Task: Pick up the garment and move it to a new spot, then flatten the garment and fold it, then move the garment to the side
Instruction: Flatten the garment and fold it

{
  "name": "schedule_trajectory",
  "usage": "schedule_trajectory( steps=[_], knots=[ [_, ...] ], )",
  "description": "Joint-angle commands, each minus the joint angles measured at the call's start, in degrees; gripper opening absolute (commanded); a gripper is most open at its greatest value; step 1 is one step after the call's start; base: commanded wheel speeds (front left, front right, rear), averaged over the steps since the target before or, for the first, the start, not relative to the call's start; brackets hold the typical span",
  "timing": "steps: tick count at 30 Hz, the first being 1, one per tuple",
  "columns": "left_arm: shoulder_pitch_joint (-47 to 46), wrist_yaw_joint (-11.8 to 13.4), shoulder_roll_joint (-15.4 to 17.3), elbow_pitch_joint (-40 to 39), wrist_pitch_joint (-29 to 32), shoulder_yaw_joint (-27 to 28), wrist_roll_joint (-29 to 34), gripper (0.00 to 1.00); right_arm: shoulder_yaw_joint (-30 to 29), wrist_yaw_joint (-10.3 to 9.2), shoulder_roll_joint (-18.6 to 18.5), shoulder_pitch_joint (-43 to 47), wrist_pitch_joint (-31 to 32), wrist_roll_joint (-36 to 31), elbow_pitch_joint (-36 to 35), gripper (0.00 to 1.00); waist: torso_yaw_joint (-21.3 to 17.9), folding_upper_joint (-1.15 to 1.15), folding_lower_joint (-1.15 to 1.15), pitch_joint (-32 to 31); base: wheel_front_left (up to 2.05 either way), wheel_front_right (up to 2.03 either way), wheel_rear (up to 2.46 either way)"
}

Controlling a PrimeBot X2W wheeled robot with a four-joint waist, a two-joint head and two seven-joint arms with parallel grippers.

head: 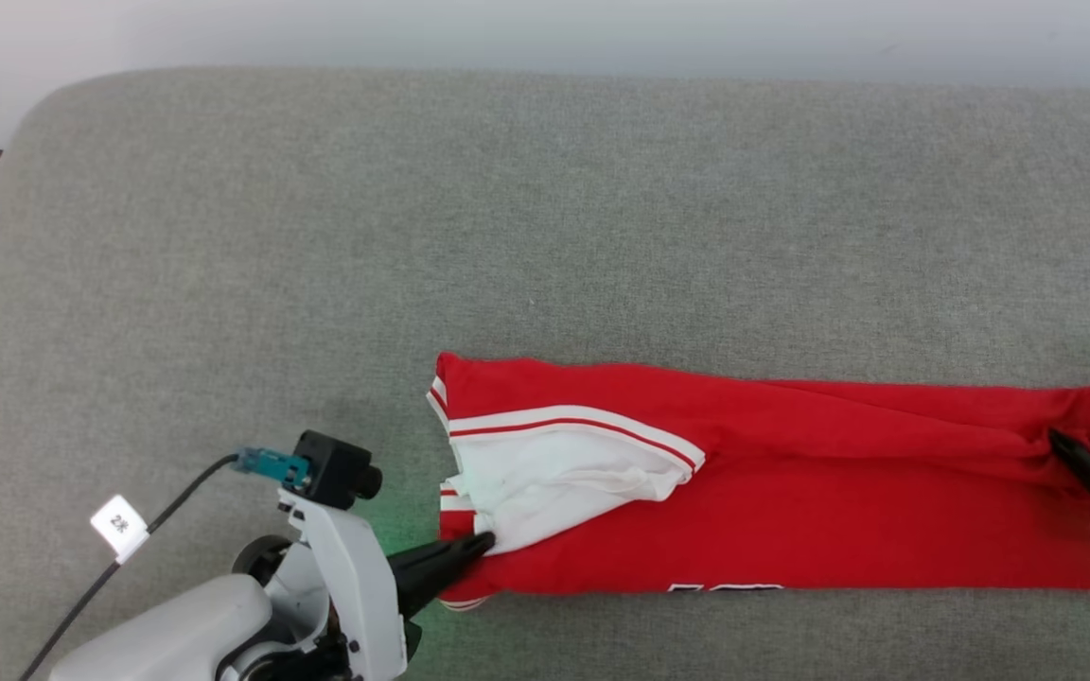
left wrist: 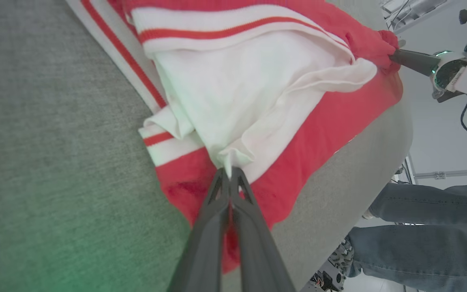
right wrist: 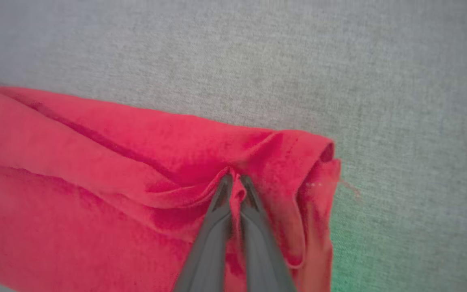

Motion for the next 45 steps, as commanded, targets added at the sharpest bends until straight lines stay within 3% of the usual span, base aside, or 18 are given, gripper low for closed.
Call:
schedule_trajectory(
  steps=[1,10,16,22,28,37,45],
  knots=[
    [-0.32,0.1,-0.37,0.0,-0.72,0.0,0.03,1.0,-0.21,-0.06,0.31,-0.17,-0.66,-0.6,-0.2,1.0,0.15,0.0,0.0,-0.41,0.0,0.0,0.0],
    [2.73,0.1,0.63,0.05,-11.14,2.58,-1.12,1.0,-3.97,-0.06,-0.07,4.54,-3.8,1.63,-2.56,1.0,1.88,0.0,0.0,-5.28,0.0,0.0,0.0],
    [6.49,0.1,-2.41,5.68,-17.79,4.85,-0.25,1.0,-9.49,-0.05,-0.87,11.47,-4.84,3.68,-2.1,1.0,4.9,0.0,0.0,-7.51,0.0,0.0,0.0],
    [11.13,0.11,-6.03,9.54,-18.89,11.99,1.25,1.0,-16.94,-0.05,-1.14,19.49,-5.75,5.1,-2.42,1.0,7.85,0.0,0.0,-8.89,0.0,0.0,0.0],
    [16.34,0.95,-8.95,12.46,-18.83,24.22,11.87,1.0,-21.9,-0.05,0.02,23.42,-3.89,4.78,-3.09,1.0,8.87,0.0,0.0,-9.37,0.0,0.0,0.0],
    [25.28,6.22,-16.23,8.17,-18.83,44.14,38.18,1.0,-25.05,-0.05,2.6,22.72,2.12,4.22,-2.22,1.0,8.29,0.0,0.0,-9.62,0.0,0.0,0.0],
    [31.6,5.51,-22.56,4.18,-18.83,55.35,56.81,1.0,-27.26,-0.05,4.02,22.73,5.52,3.11,-3.1,1.0,7.66,0.0,0.0,-9.75,0.0,0.0,0.0]
  ],
)
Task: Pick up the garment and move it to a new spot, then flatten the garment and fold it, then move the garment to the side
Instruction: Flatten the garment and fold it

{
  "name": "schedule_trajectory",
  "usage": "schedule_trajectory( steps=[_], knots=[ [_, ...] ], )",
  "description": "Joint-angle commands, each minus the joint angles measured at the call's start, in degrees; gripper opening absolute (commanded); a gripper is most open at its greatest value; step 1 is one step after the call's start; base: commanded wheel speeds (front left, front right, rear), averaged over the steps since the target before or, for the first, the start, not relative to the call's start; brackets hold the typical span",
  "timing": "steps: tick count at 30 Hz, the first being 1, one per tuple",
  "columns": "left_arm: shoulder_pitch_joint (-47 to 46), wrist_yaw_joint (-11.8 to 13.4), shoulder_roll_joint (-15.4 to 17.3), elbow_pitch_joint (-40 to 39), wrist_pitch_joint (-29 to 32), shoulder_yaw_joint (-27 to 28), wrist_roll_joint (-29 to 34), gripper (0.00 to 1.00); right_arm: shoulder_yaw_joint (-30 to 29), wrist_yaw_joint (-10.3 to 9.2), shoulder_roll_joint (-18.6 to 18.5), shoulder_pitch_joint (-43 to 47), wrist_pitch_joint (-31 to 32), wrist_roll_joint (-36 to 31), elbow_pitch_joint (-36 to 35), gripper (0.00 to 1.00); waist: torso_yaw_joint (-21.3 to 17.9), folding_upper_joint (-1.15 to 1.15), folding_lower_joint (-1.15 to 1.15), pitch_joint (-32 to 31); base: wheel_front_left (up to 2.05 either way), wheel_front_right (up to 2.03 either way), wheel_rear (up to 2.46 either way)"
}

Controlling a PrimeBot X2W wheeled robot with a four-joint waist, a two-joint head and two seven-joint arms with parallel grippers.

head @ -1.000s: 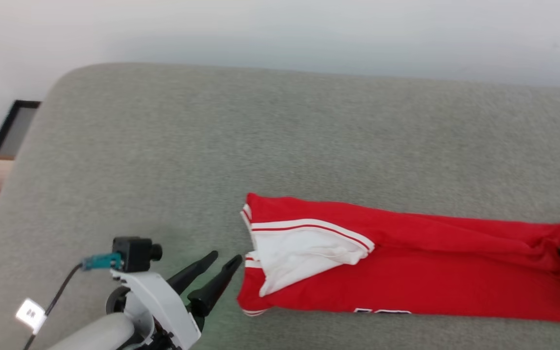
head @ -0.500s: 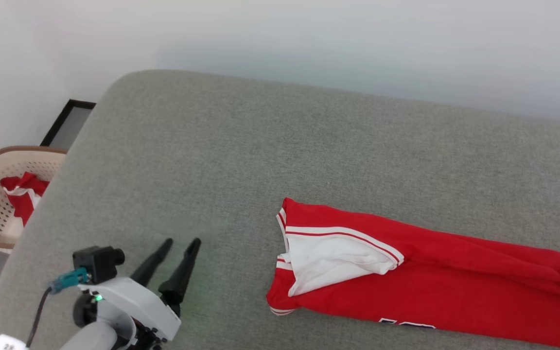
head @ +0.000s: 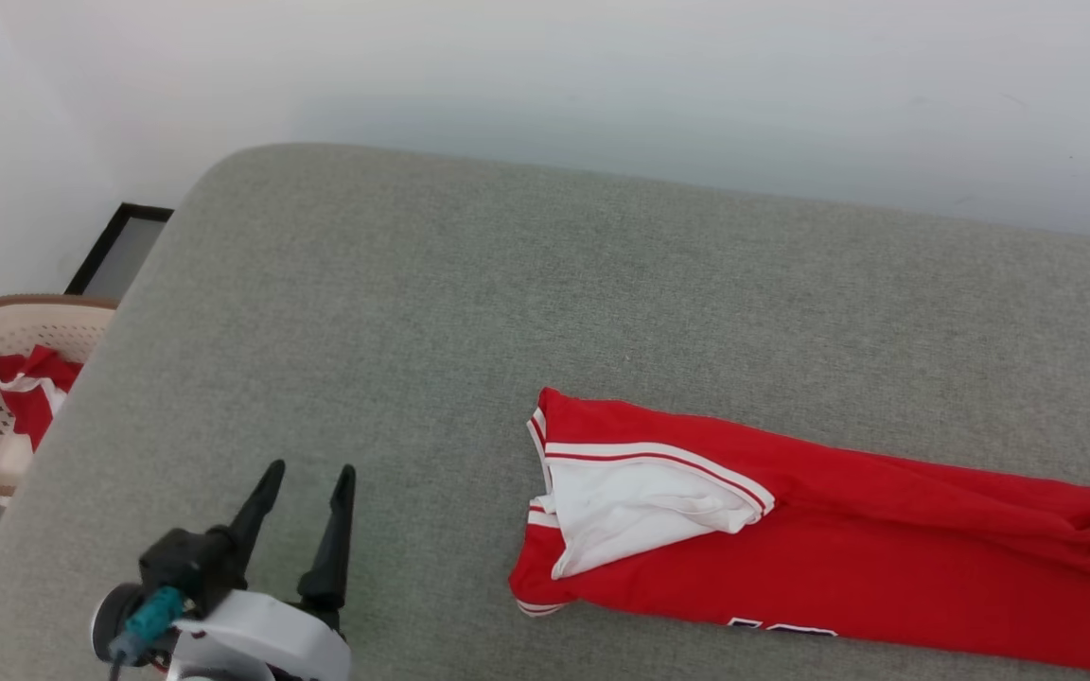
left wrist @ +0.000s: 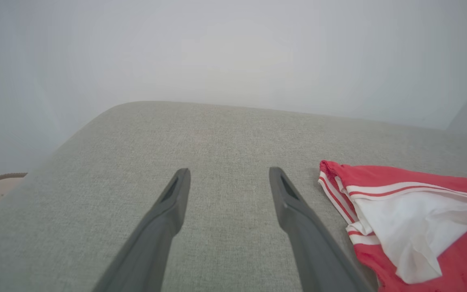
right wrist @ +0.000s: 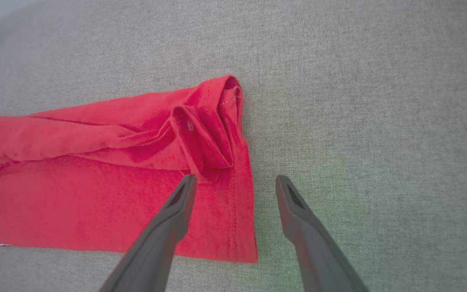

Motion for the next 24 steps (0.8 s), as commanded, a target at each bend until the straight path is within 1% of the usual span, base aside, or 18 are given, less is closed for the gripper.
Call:
schedule_trajectory(
  steps=[1,5,8,12,16,18,24],
  knots=[
    [0.86,-0.49,-0.49,-0.63,0.0,1.03,2.81,1.0,-0.7,-0.04,0.53,-0.33,0.68,-0.64,-0.12,1.0,-0.15,0.0,0.0,-0.01,0.0,0.0,0.0],
    [1.69,-1.84,-2.75,-2.29,0.0,4.51,8.03,1.0,-1.57,-0.04,1.04,-1.75,3.5,-1.11,-0.26,1.0,-0.43,0.0,0.0,-0.04,0.0,0.0,0.0],
    [1.97,-2.97,-4.17,-2.77,-0.01,6.03,10.5,1.0,-2.05,-0.04,1.37,-3.23,6.83,-1.81,0.04,1.0,-0.63,0.0,0.0,-0.08,0.0,0.0,0.0],
    [1.62,-4.42,-5.79,-2.02,0.0,6.93,12.27,1.0,-2.35,-0.04,1.78,-5.89,12.68,-3.14,0.49,1.0,-0.67,0.0,0.0,0.21,0.0,0.0,0.0],
    [0.45,-5.14,-7.13,-1.26,-0.01,7.19,13.34,1.0,-1.85,-0.04,2.96,-8.26,18.99,-4.87,1.31,1.0,-0.42,0.0,0.0,1.48,0.0,0.0,0.0],
    [0.1,-5.3,-7.46,-1.19,0.0,7.21,13.53,1.0,-2.05,-0.04,3.25,-8.99,20.05,-5.41,1.61,1.0,-0.29,0.0,0.0,2.01,0.0,0.0,0.0],
    [-1.82,-5.68,-9.51,-0.9,0.0,7.7,14.87,1.0,-1.99,-0.04,5.95,-12.59,25.21,-10.64,4.0,1.0,0.71,0.0,0.0,4.82,0.0,0.0,0.0]
  ],
)
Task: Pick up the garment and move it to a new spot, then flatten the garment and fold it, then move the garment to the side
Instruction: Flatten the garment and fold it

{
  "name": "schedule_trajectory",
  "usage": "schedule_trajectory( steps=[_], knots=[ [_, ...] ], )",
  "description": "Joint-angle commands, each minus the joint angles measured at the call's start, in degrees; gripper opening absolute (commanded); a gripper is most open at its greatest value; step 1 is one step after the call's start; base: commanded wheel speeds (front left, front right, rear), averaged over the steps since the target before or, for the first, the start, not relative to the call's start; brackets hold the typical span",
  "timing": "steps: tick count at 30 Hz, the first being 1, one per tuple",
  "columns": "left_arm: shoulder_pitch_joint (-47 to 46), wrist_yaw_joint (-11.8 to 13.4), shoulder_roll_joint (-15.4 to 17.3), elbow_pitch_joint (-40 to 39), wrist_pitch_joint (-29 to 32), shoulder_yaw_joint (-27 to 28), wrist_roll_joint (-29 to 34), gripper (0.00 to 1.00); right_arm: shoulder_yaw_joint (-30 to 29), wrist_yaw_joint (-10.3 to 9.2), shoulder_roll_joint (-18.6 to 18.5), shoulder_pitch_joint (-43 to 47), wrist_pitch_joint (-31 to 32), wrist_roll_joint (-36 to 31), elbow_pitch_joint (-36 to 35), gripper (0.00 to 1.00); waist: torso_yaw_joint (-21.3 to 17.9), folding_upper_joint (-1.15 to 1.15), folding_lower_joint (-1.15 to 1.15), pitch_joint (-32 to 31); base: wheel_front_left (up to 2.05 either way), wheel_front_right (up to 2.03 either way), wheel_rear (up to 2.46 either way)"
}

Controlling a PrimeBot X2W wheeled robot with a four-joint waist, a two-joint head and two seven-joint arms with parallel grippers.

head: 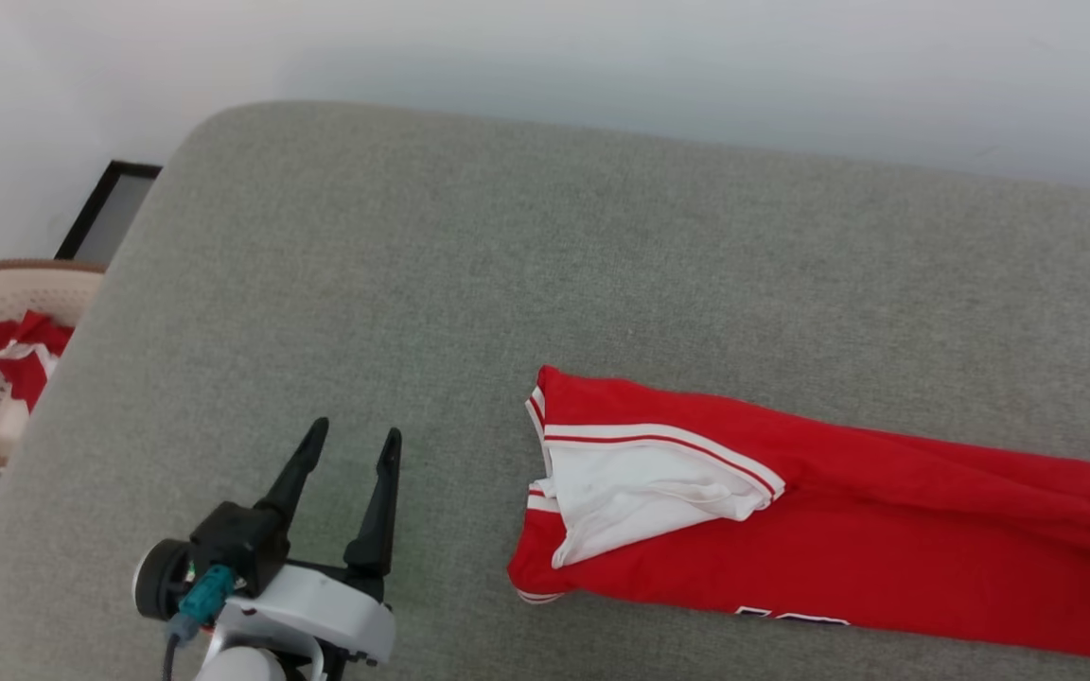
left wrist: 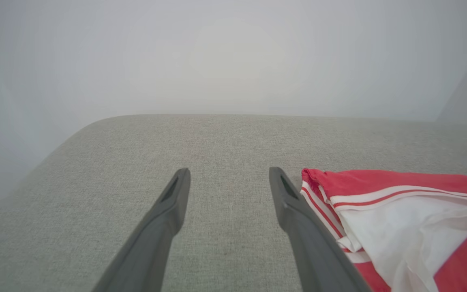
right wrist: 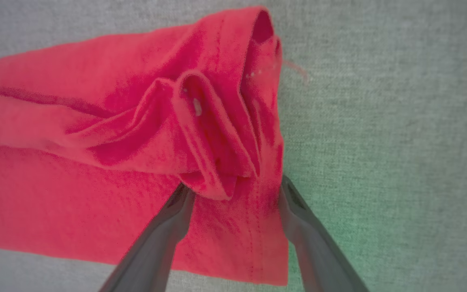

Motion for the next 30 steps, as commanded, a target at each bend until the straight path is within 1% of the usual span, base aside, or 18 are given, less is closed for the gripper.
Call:
schedule_trajectory(
  steps=[1,3,4,5,6,7,9,14,18,20,25,30],
  knots=[
    [-0.43,-0.36,-0.17,0.13,0.0,0.18,0.45,1.0,0.21,-0.04,1.16,-0.54,0.35,-0.66,0.49,1.0,0.66,0.0,0.0,1.11,0.0,0.0,0.0],
    [-0.92,-0.44,-0.74,0.13,0.01,0.44,0.9,1.0,0.27,-0.04,2.18,-1.06,1.31,-1.85,1.16,1.0,0.84,0.0,0.0,1.51,0.0,0.0,0.0],
    [-1.0,-0.33,-0.91,0.1,0.01,0.43,1.22,1.0,0.7,-0.01,2.46,-1.12,1.81,-2.34,1.09,0.8,0.91,0.0,0.0,1.66,0.0,0.0,0.0],
    [-1.04,-0.36,-1.06,0.1,0.01,0.5,1.42,1.0,0.74,-0.01,2.87,-1.35,2.01,-2.79,1.04,0.52,0.91,0.0,0.0,1.78,0.0,0.0,0.0],
    [-1.07,-0.38,-1.19,0.14,0.01,0.52,1.48,1.0,0.64,-0.01,3.22,-1.58,2.2,-3.1,0.99,0.21,0.91,0.0,0.0,1.88,0.0,0.0,0.0],
    [-1.16,-0.4,-1.19,0.17,0.01,0.3,1.68,1.0,0.67,-0.01,3.5,-1.71,2.31,-3.39,0.83,0.0,0.88,0.0,0.0,1.91,0.0,0.0,0.0],
    [-1.28,-0.41,-1.17,0.24,0.01,-0.01,1.42,1.0,0.3,0.0,4.19,-1.92,1.7,-3.55,0.23,0.0,0.72,0.0,0.0,1.93,0.0,0.0,0.0],
    [-1.34,-0.39,-0.68,0.43,0.01,0.3,0.13,1.0,-1.86,-0.02,4.3,-2.44,-0.28,-3.97,-0.73,0.0,-0.52,0.0,0.0,1.8,0.0,0.0,0.0],
    [-1.19,-0.39,-0.18,0.37,0.01,-0.21,-2.11,1.0,-4.12,-0.05,4.29,-3.73,-3.55,-3.53,-1.81,0.0,-2.35,0.0,0.0,2.13,0.0,0.0,0.0],
    [-1.44,-0.39,0.47,0.09,0.01,-0.54,-2.25,1.0,-5.4,-0.05,4.12,-3.94,-5.41,-2.74,-2.23,0.0,-3.41,0.0,0.0,2.6,0.0,0.0,0.0],
    [-2.67,-0.39,1.35,-1.97,0.0,-0.97,-2.3,1.0,-10.58,-0.05,1.97,-3.95,-9.12,-1.17,-1.93,0.0,-6.32,0.0,0.0,4.67,0.0,0.0,0.0],
    [-3.28,-0.4,3.49,-6.32,0.01,-3.22,-3.83,1.0,-14.46,-0.05,-1.73,-3.35,-12.34,-1.14,-0.51,0.0,-8.93,0.0,0.0,7.0,0.0,0.0,0.0]
  ],
)
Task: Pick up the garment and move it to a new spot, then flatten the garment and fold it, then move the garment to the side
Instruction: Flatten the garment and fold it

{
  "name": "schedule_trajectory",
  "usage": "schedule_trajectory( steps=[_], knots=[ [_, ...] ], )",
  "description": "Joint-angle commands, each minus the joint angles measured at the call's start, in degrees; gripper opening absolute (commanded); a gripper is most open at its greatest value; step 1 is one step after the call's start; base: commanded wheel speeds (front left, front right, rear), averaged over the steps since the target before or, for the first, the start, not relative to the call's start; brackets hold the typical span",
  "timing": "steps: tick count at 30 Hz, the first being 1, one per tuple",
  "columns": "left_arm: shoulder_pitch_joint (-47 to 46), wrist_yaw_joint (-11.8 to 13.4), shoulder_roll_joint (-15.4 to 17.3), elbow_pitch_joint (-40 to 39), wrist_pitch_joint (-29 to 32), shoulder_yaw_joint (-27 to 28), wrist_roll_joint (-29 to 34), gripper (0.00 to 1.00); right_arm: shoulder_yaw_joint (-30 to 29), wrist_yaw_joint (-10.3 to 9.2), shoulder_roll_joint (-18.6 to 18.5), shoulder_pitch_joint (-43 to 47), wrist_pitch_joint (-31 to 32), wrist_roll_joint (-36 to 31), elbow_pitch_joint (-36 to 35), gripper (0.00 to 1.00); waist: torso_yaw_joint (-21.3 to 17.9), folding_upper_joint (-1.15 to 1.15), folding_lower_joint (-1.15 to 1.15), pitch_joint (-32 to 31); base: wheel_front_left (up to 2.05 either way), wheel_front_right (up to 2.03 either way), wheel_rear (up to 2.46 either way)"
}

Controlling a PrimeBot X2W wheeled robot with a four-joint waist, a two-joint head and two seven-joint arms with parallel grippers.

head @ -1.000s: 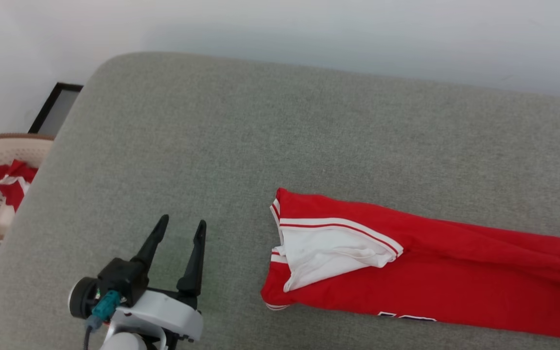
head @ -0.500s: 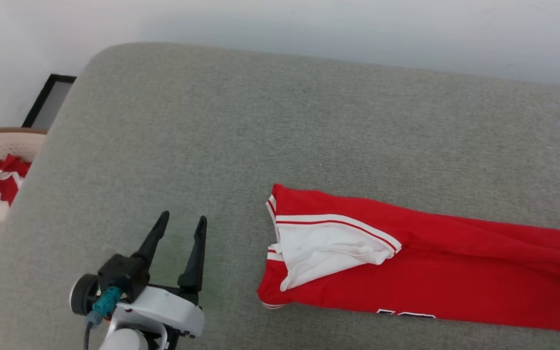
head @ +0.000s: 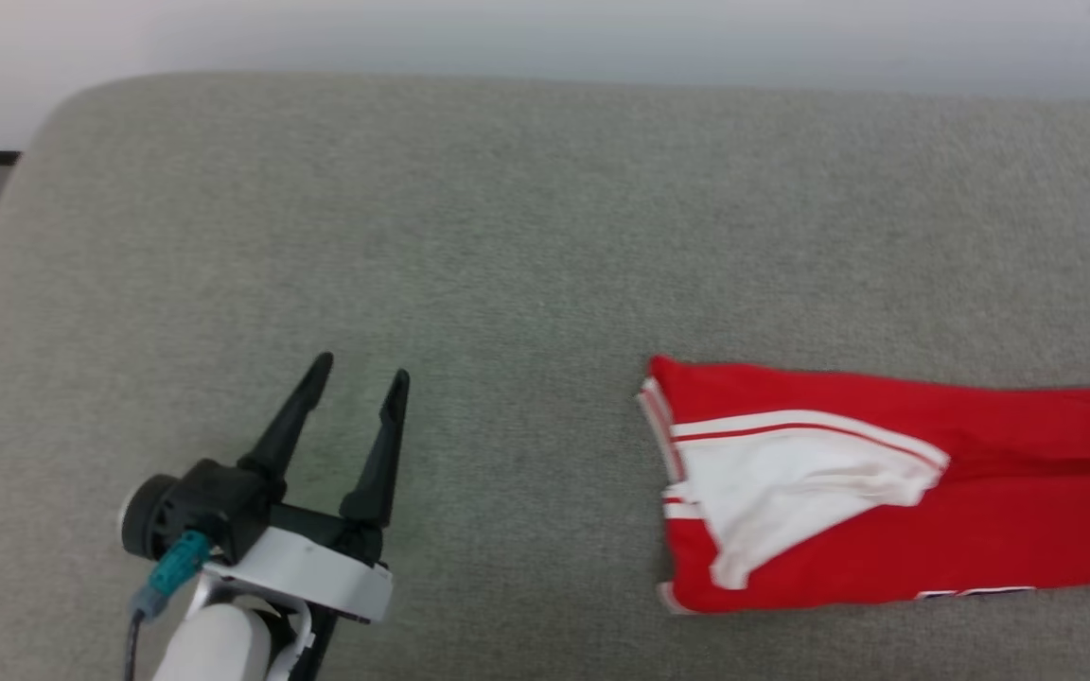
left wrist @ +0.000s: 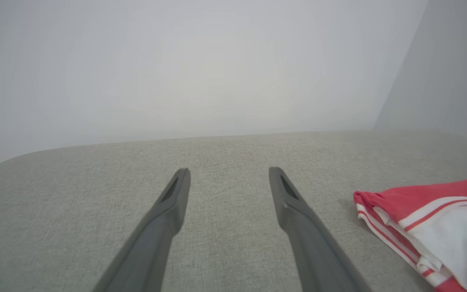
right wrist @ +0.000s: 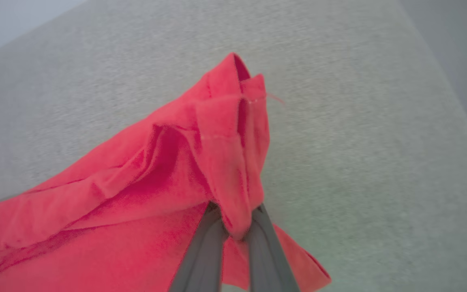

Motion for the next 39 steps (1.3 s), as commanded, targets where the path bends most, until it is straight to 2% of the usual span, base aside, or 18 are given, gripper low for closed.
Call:
schedule_trajectory(
  steps=[1,6,12,16,21,26,28,30,39],
  knots=[
    [-0.47,-0.13,0.4,-0.61,0.01,0.11,0.11,1.0,-0.96,-0.05,-0.8,0.21,-0.73,0.25,0.42,0.0,-2.29,0.0,0.0,2.32,0.0,0.0,0.0],
    [-1.19,-0.13,0.83,-1.61,0.01,0.98,0.79,1.0,-4.78,-0.05,-4.53,-0.57,-3.73,-1.73,4.01,0.0,-3.65,0.0,0.0,4.0,0.0,0.0,0.0],
    [-1.39,-0.14,-0.01,-1.16,0.01,2.11,1.71,1.0,-4.96,-0.04,-5.15,-1.8,-4.72,-2.15,4.56,0.0,-3.95,0.0,0.0,3.79,0.0,0.0,0.0],
    [-0.27,-0.14,-1.24,-0.52,0.01,2.73,1.03,1.0,-0.98,-0.05,-4.43,0.58,-4.2,-1.21,-0.26,0.0,-3.52,0.0,0.0,2.36,0.0,0.0,0.0],
    [1.43,-0.14,-2.59,0.45,0.01,4.27,1.21,1.0,3.49,-0.04,-3.25,5.32,-3.13,0.52,-9.63,0.0,-2.46,0.0,0.0,0.1,0.0,0.0,0.0],
    [3.2,-0.14,-3.7,0.91,0.01,5.72,1.56,1.0,9.39,-0.04,-0.26,8.49,-0.39,2.81,-19.95,0.0,-1.22,0.0,0.0,-2.08,0.0,0.0,0.0],
    [3.46,-0.14,-3.92,1.14,0.01,5.6,1.54,1.0,10.92,-0.04,0.61,8.79,0.19,3.17,-21.52,0.0,-0.88,0.0,0.0,-2.48,0.0,0.0,0.0],
    [4.06,-0.14,-4.46,1.4,0.01,5.12,1.6,1.0,15.56,-0.04,2.0,8.97,1.86,3.37,-25.29,0.0,0.17,0.0,0.0,-3.46,0.0,0.0,0.0],
    [4.84,-0.14,-4.95,1.47,0.01,4.59,0.91,1.0,28.28,-0.03,4.12,5.95,3.45,2.84,-28.73,0.0,3.02,0.0,0.0,-5.0,0.0,0.0,0.0]
  ],
)
